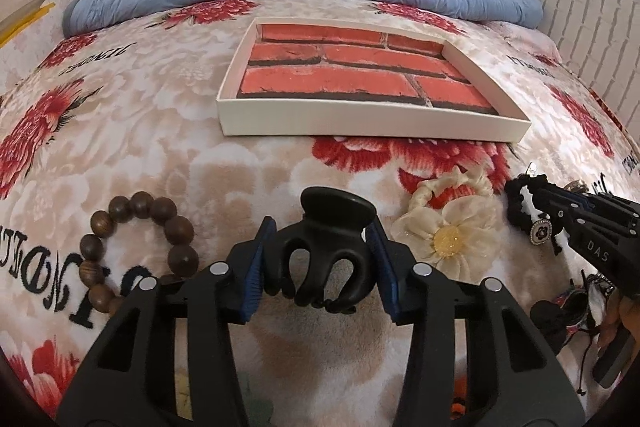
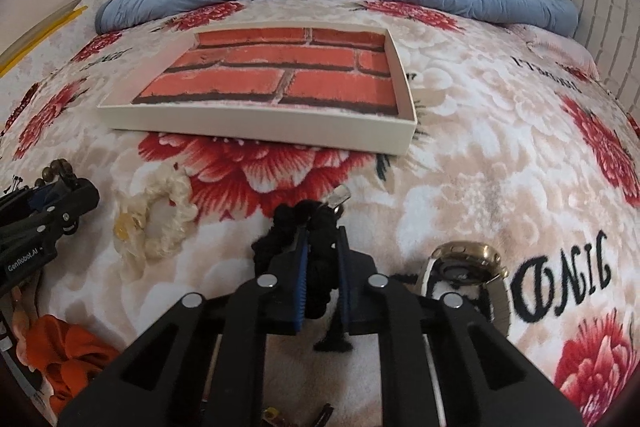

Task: Organize jewelry
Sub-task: 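Carry the claw clip and hair tie with both tools into the brick-pattern tray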

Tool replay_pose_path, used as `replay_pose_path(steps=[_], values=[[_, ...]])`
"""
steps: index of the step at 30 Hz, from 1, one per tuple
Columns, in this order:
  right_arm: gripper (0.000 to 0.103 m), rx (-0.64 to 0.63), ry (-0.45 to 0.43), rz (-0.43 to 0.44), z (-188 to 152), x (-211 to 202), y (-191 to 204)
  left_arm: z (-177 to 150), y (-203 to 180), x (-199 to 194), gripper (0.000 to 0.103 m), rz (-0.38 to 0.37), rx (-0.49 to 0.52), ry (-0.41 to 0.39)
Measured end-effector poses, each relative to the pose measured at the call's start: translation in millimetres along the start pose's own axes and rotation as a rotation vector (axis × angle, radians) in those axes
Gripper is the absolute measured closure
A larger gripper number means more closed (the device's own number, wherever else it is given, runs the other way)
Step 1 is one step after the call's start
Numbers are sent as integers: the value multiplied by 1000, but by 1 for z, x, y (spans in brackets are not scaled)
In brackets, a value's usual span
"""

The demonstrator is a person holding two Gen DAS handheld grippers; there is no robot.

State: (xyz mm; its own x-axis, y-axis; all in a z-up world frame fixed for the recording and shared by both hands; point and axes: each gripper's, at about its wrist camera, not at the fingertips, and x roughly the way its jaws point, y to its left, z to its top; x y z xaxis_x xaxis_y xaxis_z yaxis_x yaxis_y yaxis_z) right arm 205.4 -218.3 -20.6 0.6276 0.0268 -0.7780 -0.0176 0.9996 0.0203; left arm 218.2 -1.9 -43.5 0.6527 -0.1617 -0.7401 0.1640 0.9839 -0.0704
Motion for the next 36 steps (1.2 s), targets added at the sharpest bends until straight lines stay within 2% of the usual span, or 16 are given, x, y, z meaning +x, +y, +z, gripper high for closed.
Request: replay_pose_path(steps=[10,19,25,36], values=[[90,-32,-69,30,25,-19,3,16,-6,-22,58,-16,-4,-30],[90,-43,-143,42,76,-26,4,61,-17,-15,58,1,19,-47],[90,-26,-173,40,127,-3,-3,111,-13,17,58,4,5,-38],[90,48,-140,15,207,99,-15,193,-13,118,58,47,16,10]])
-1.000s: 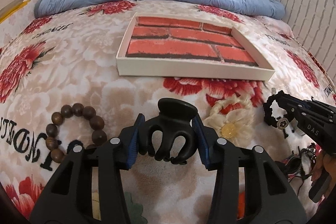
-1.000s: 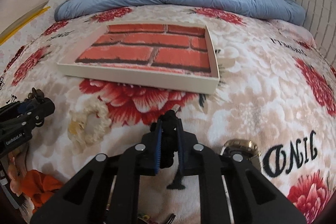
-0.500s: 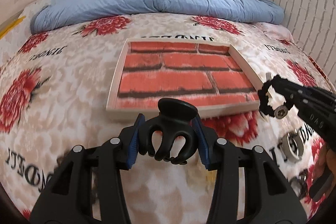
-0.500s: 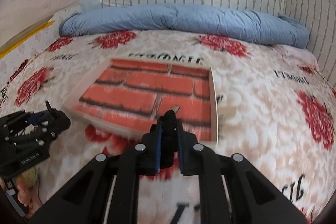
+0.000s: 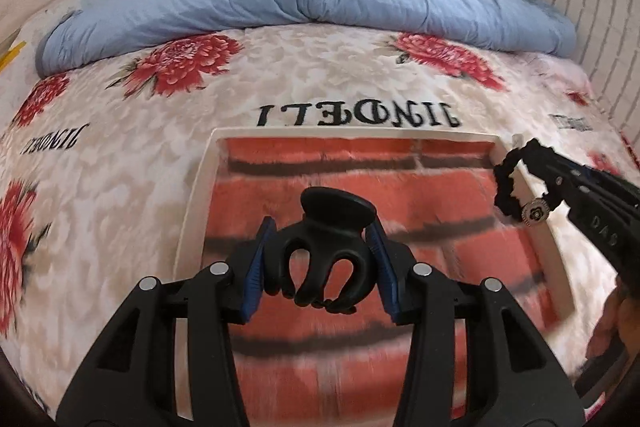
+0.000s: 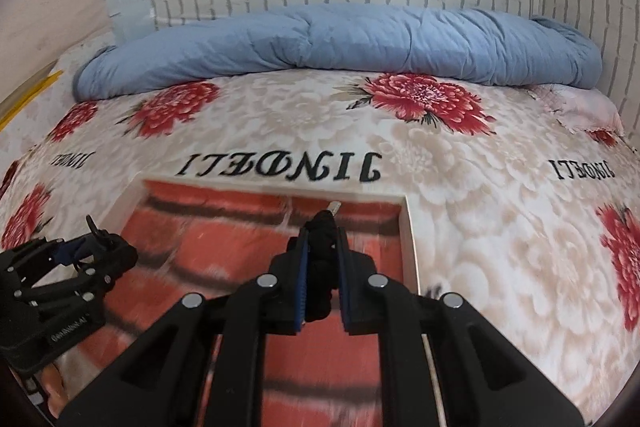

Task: Organize jewelry
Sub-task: 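Carry the claw clip and hair tie with both tools into the brick-pattern tray, then open left tool releasing the claw clip while right tool releases the hair tie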

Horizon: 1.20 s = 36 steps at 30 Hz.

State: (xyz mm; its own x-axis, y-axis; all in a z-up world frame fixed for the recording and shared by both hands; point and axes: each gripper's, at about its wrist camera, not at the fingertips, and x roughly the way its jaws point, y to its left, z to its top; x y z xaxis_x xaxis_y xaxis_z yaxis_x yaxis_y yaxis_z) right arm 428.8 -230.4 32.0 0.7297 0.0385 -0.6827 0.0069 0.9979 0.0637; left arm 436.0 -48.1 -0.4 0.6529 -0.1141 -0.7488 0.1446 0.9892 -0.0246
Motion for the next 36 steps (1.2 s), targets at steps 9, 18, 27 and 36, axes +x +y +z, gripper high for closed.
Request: replay_pose_path(steps=[9,18,27,36], values=[[90,11,79,-28,19,64,-14,35,4,62,58,24,-14,85],[90,58,246,-40,12,102,-28,39,-4,94,58,-21,-14,207],[86,47,275,-48,5,108,-26,37,-11,97,57,15,29,216],[65,52,194,0,14,68,-31,42,-8,65,32,45,47,122]])
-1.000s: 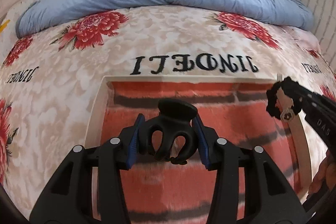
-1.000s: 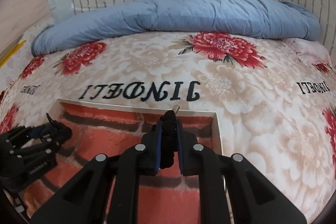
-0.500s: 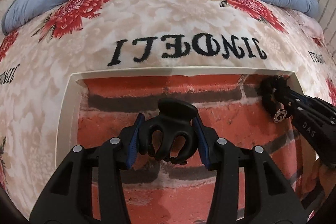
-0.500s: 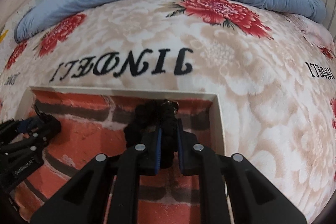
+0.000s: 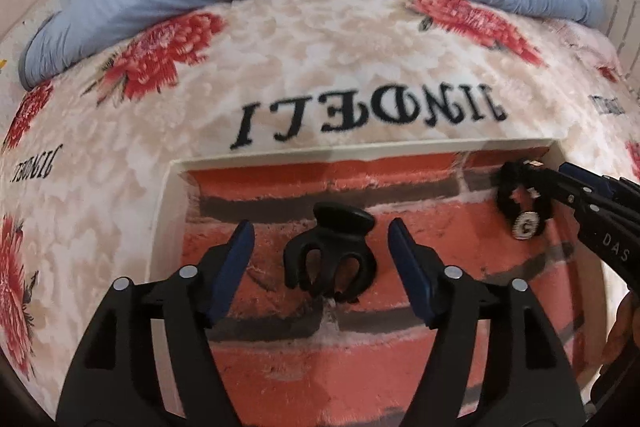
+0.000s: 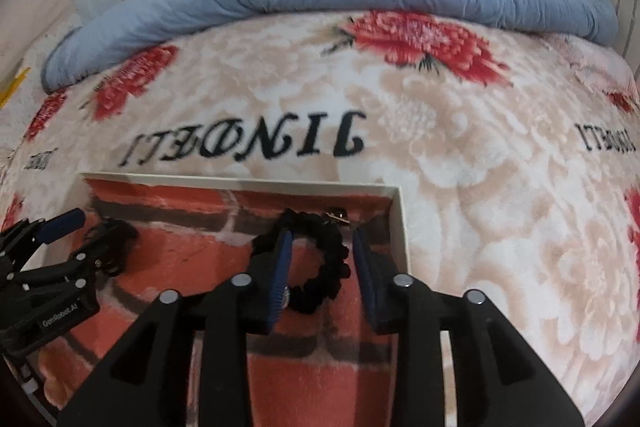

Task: Organize jewelry
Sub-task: 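Open left tool releasing the claw clip while right tool releases the hair tie, then lift both tools out of the tray toward the remaining jewelry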

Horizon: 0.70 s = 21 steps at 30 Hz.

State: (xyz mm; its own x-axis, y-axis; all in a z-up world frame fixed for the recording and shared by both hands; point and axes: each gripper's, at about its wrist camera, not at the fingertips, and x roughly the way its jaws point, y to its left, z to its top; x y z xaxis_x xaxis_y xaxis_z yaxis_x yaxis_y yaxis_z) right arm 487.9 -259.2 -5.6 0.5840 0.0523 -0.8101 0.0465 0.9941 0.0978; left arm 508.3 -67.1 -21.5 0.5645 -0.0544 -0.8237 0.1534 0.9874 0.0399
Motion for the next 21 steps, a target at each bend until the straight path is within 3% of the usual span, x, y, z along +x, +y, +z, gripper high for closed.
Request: replay_pose_path(steps=[1,5,8,13,21], values=[[57,-9,-15,0,0,-8,0,0,0,-8,30,0,0,-18],[51,-54,-73,-3,-6,-49,0,-4,-1,-52,13,4,13,-116],[37,-73,-100,-14,-15,-74,-4,-13,1,-84,8,19,30,-170],[33,-83,-138,-23,-45,-113,-12,-39,11,-126,5,-12,6,-202],[30,-50,-189,-28,-107,-153,-25,-99,21,-176,5,-3,-12,-227]])
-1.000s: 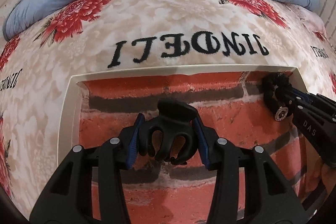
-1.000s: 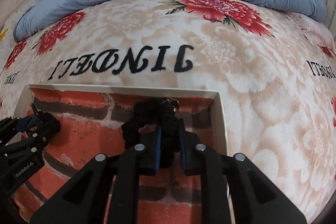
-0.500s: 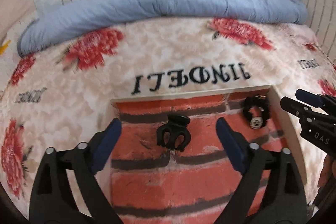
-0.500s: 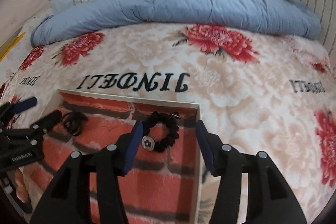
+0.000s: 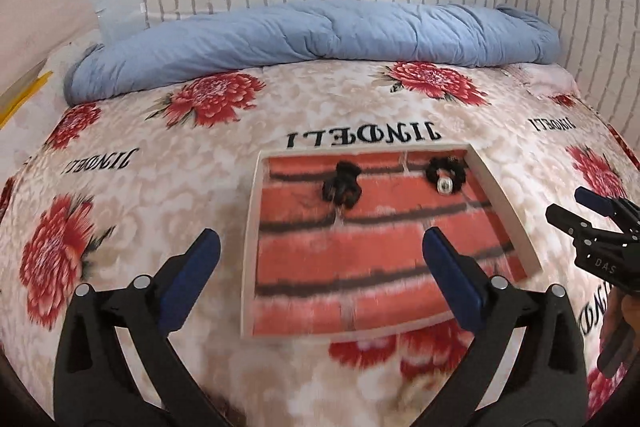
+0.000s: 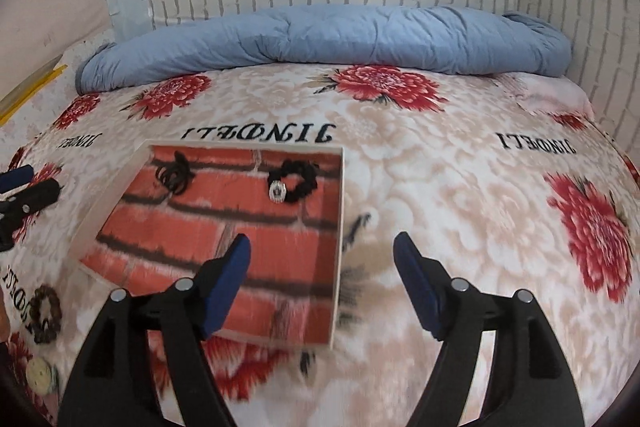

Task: Organize jewelry
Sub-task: 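Lift both tools out of the tray toward the remaining jewelry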

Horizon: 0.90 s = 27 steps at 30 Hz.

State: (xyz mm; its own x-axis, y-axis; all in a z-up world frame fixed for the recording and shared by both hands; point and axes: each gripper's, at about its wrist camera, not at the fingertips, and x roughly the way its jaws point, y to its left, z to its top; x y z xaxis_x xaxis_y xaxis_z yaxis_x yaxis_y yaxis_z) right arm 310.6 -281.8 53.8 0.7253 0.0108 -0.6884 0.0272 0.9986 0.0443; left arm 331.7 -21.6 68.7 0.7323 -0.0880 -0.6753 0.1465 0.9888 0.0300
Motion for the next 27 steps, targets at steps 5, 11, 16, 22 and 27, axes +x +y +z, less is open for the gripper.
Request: replay_pose_path(steps=[5,11,16,22,27], values=[[30,-6,-2,-17,-33,-27,-6,-34,6,-37,5,-13,-32,-16],[30,5,16,-30,-69,-52,-15,-72,12,-63,5,25,-37,-8],[30,24,38,-44,-98,-66,-27,-108,16,-74,5,49,-45,17],[30,54,53,-66,-122,-75,-43,-140,31,-79,5,56,-94,51],[30,38,64,-97,-142,-73,-45,-164,36,-84,5,88,-90,57]])
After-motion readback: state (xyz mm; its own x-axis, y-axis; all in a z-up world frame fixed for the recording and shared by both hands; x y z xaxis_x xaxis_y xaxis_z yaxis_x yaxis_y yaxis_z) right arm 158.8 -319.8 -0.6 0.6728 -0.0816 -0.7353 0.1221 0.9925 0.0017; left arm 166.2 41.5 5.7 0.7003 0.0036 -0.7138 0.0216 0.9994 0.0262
